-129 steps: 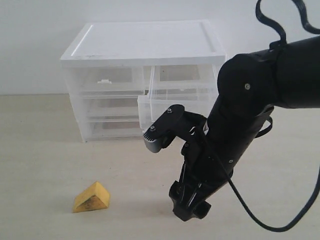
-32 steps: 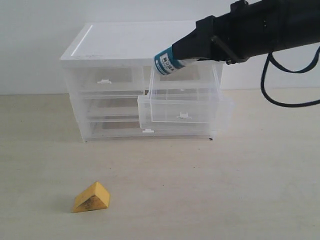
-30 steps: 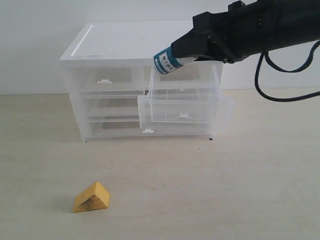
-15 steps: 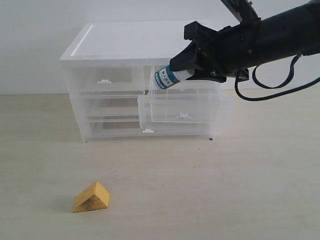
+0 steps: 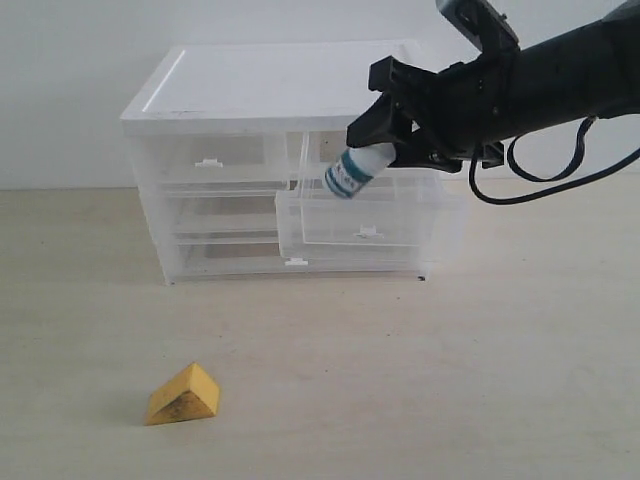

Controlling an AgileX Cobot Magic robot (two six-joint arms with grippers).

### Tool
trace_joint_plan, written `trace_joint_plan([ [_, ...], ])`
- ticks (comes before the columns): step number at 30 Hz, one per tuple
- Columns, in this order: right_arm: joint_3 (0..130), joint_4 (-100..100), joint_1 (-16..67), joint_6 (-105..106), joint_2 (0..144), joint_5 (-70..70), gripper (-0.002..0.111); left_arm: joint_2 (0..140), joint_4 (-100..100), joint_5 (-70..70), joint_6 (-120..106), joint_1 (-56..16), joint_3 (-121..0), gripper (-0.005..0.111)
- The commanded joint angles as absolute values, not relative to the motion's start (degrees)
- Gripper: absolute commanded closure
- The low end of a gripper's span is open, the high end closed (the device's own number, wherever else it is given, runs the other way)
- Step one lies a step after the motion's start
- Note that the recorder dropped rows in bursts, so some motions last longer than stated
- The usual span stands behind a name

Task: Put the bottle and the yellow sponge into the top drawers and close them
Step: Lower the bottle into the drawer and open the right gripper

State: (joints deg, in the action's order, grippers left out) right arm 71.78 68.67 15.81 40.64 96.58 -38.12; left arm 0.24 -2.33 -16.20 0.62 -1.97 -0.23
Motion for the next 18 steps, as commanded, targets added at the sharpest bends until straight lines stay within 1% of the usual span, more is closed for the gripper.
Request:
trace_joint_plan([
  [1,72.1,68.2,15.4,40.5,96.7,-35.7,0.042,0.0,-1.8,-15.9,0.6,-1.7,0.0,0.102],
  [6,72.1,67.5,15.4,41.0,96.7,-32.4,0.042,0.0,-1.8,-15.9,0.6,-1.7,0.0,0.102],
  [13,72.1,67.0,15.5,50.1,94.9,-34.5,0.043,0.0,-1.8,-15.9,0.6,-1.7,0.0,0.102],
  [15,72.1,67.0,15.5,53.9,93.3,-35.6,0.05,0.0,-1.8,-15.9,0.6,-1.7,0.0,0.102],
  [17,72.1,66.9,15.9,56.0,91.8,-35.8,0.06,0.0,-1.8,-15.9,0.6,-1.7,0.0,0.102],
  [18,72.1,66.4,15.9,57.2,91.1,-35.7,0.067,0.0,-1.8,-15.9,0.6,-1.7,0.0,0.102],
])
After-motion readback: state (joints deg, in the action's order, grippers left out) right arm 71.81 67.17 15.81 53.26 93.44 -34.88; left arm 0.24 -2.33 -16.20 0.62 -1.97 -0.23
